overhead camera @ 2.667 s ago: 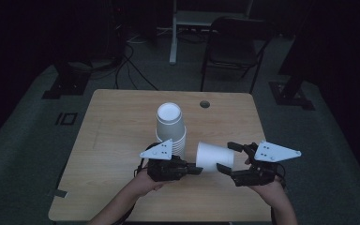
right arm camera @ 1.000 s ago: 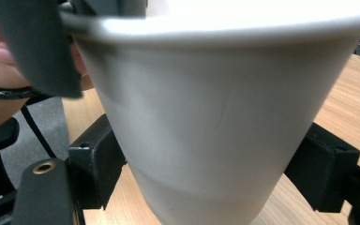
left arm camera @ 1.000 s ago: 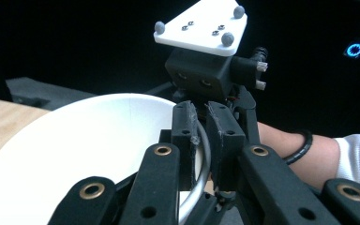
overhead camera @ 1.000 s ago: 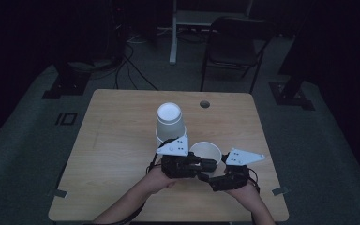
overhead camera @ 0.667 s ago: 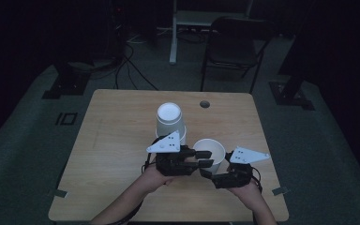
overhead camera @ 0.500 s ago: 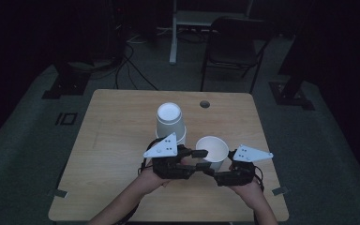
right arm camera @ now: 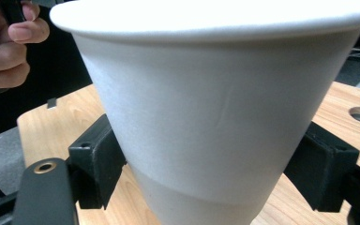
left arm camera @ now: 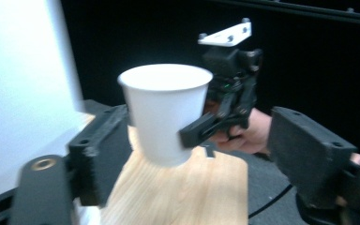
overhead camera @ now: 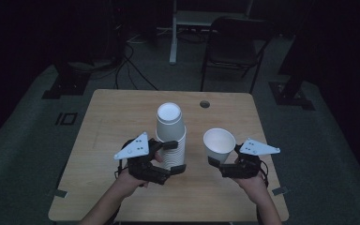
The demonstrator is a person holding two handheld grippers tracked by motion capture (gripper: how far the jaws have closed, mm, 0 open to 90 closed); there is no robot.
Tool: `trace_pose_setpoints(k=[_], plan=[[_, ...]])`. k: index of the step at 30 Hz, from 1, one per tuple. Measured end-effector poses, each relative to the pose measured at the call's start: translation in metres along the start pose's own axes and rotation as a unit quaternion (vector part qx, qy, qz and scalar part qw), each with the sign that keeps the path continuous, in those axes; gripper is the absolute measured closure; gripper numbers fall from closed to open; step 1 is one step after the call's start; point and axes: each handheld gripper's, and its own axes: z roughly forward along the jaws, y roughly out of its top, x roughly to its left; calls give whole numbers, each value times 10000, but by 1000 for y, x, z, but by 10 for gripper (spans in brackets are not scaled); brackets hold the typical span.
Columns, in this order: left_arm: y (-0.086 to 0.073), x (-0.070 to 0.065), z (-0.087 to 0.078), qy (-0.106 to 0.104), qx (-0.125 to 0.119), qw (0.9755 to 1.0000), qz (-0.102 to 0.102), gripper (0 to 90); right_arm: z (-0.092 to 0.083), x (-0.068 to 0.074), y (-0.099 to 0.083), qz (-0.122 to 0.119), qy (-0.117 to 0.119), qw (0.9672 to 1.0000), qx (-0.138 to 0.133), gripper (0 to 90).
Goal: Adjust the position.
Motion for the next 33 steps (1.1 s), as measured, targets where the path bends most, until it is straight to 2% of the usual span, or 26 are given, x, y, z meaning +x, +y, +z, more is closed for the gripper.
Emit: trace_pose_setpoints(k=[2,3,4,5,6,7,8,10,13,14,16,19,20,21,26,28,29,30,31,33], plan=[[-4,2,-8,144,-38,9999,-24,191,-1,-2,0,33,-37,10000,-22,205],[-4,2,-8,144,-38,9999,-24,157,-1,-2,0,33,-37,10000,-22,205],[-8,2,-15,364,27,9992,144,128,-1,-4,0,39,-74,10000,-22,205],[-11,2,-18,478,53,9987,190,99,-1,-5,-1,46,-102,9999,-33,205],[-13,2,-22,509,54,9986,143,78,-2,-6,-1,44,-118,9999,-29,205],[-15,3,-26,643,91,9978,101,70,-2,-7,-1,34,-165,9999,-30,205],[-17,4,-30,748,115,9971,96,23,-2,-8,-1,47,-194,9998,-23,205],[-23,7,-38,995,163,9949,57,16,-2,-11,-1,59,-240,9997,-30,205],[-31,12,-46,1087,175,9939,-45,16,-2,-14,-2,76,-268,9996,-35,205],[-40,16,-52,1279,231,9915,-117,16,-2,-16,-3,113,-321,9994,-47,205],[-51,20,-58,1388,241,9900,-118,16,-1,-19,-5,104,-413,9991,-46,205],[-69,26,-67,1555,313,9871,-235,17,2,-25,-9,144,-523,9985,-69,204],[-69,26,-67,1555,313,9871,-235,17,3,-27,-10,171,-559,9983,-72,204],[-80,30,-73,1678,391,9847,-276,17,4,-30,-12,213,-566,9981,-91,204],[-103,36,-85,2070,628,9758,-324,19,11,-43,-20,220,-771,9967,-129,204],[-112,39,-89,2228,769,9710,-404,19,16,-49,-23,236,-849,9961,-92,204],[-116,40,-91,2349,848,9672,-458,19,18,-51,-25,261,-879,9957,-119,204],[-116,40,-91,2349,848,9672,-458,19,18,-51,-25,261,-879,9957,-119,204],[-124,42,-93,2627,1107,9578,-372,19,21,-57,-27,311,-963,9948,-116,203],[-131,45,-95,2915,1287,9471,-370,18,24,-61,-30,389,-974,9944,-144,203]])
